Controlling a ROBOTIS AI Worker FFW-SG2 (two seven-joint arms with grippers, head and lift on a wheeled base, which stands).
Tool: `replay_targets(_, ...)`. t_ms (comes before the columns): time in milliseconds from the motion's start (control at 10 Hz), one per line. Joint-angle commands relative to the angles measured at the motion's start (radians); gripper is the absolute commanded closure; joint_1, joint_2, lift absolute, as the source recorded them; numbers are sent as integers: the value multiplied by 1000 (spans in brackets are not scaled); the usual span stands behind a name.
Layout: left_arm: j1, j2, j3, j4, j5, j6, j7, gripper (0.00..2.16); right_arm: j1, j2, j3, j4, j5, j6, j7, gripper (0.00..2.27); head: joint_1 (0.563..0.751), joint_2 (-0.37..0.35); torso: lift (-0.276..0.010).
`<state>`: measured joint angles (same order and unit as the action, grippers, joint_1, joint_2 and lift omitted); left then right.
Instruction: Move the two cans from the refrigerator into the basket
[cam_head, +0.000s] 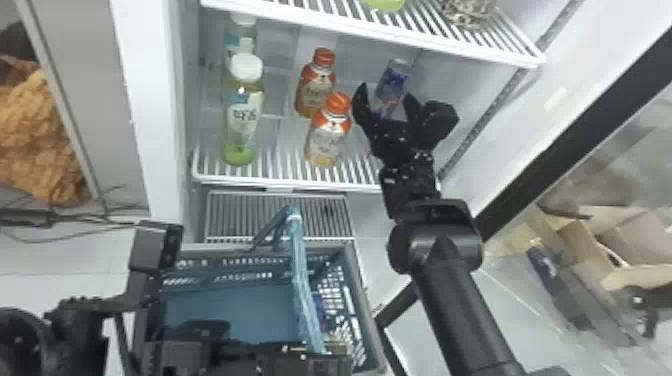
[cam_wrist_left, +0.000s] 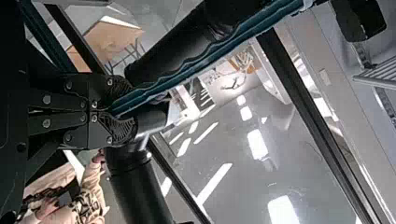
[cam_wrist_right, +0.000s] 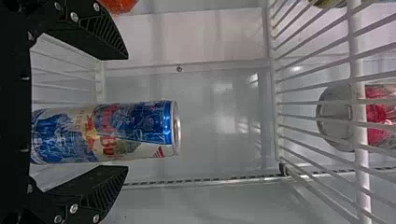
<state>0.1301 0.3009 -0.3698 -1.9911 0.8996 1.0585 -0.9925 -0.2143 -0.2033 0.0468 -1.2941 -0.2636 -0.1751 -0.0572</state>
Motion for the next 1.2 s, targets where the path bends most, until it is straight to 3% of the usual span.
replay_targets(0, 0, 1, -1, 2, 4, -3, 0, 1190, -21, -2, 11, 22, -2, 8, -7, 179, 695, -350, -266)
replay_targets(400, -5, 4, -7, 7, 12, -6, 0, 1188, -48, -10, 17, 46, -2, 35, -29, 237, 695, -350, -266)
replay_targets(900, -5, 4, -7, 7, 14, -8, 0, 1190, -63, -13, 17, 53, -16, 47, -43, 901, 695, -350, -266)
replay_targets(1100, -5, 4, -7, 7, 16, -8, 0, 1190, -61, -13, 17, 49, -14, 30, -43, 900, 695, -350, -266)
